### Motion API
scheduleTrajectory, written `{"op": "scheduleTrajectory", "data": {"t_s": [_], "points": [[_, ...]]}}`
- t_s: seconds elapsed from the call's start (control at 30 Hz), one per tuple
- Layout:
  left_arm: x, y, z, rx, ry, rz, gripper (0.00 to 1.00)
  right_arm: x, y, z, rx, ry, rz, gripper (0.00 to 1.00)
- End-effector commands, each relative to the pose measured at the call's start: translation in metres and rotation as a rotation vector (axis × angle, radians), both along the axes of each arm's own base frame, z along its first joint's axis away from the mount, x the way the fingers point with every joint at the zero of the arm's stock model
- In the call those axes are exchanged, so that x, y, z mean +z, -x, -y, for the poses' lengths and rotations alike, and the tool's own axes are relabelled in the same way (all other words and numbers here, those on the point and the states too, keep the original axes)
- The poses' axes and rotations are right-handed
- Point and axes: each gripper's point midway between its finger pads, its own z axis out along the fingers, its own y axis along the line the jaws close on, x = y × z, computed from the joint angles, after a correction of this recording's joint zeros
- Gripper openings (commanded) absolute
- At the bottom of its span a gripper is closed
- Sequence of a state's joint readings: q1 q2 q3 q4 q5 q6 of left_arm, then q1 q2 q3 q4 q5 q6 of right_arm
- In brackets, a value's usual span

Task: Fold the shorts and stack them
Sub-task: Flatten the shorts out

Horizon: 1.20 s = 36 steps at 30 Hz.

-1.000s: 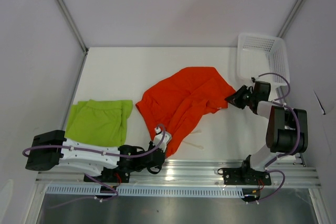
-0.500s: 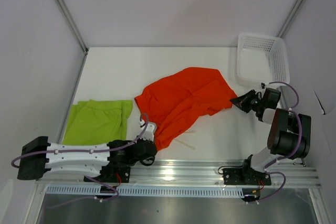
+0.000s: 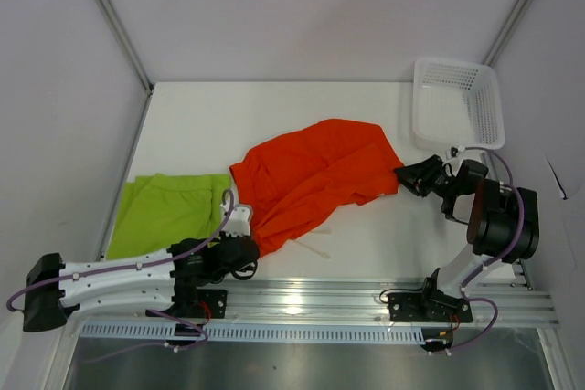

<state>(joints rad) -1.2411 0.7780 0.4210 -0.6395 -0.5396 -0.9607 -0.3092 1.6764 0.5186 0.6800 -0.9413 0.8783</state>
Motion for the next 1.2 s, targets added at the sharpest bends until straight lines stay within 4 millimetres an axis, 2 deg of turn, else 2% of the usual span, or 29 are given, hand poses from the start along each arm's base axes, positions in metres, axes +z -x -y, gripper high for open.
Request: {"op": "scheduleTrajectory", "data": {"t_s": [0.0,0.2,0.33,0.47,0.77,0.9,1.0,1.1,1.13,1.17], "points": [[0.018,-0.008,-0.003,0.037,0.004,0.030,0.00,0.011,0.001,-0.007,0.053,-0.044,0.080,0.41],[0.023,-0.015,-0.006,0.065,0.009,0.030,0.00,-0.010,0.007,-0.021,0.109,-0.017,0.007,0.44],[0.025,-0.017,-0.008,0.074,0.011,0.031,0.00,-0.017,0.010,-0.024,0.123,0.026,-0.007,0.45],[0.027,-0.021,-0.010,0.084,0.008,0.034,0.00,-0.021,0.014,-0.025,0.130,0.031,-0.012,0.37],[0.027,-0.024,-0.009,0.082,0.007,0.032,0.00,-0.034,0.024,-0.034,0.161,0.039,-0.046,0.37],[0.026,-0.026,-0.011,0.083,0.000,0.036,0.00,-0.037,0.029,-0.037,0.176,0.032,-0.055,0.26],[0.028,-0.027,-0.011,0.085,-0.001,0.037,0.00,-0.035,0.031,-0.044,0.201,0.020,-0.058,0.23],[0.031,-0.029,-0.011,0.090,0.001,0.042,0.00,-0.020,0.028,-0.046,0.207,-0.011,-0.026,0.06],[0.033,-0.029,-0.011,0.088,0.000,0.044,0.00,-0.009,0.025,-0.046,0.207,-0.028,-0.011,0.00],[0.036,-0.030,-0.010,0.090,0.006,0.049,0.00,-0.006,0.024,-0.044,0.204,-0.038,-0.011,0.00]]}}
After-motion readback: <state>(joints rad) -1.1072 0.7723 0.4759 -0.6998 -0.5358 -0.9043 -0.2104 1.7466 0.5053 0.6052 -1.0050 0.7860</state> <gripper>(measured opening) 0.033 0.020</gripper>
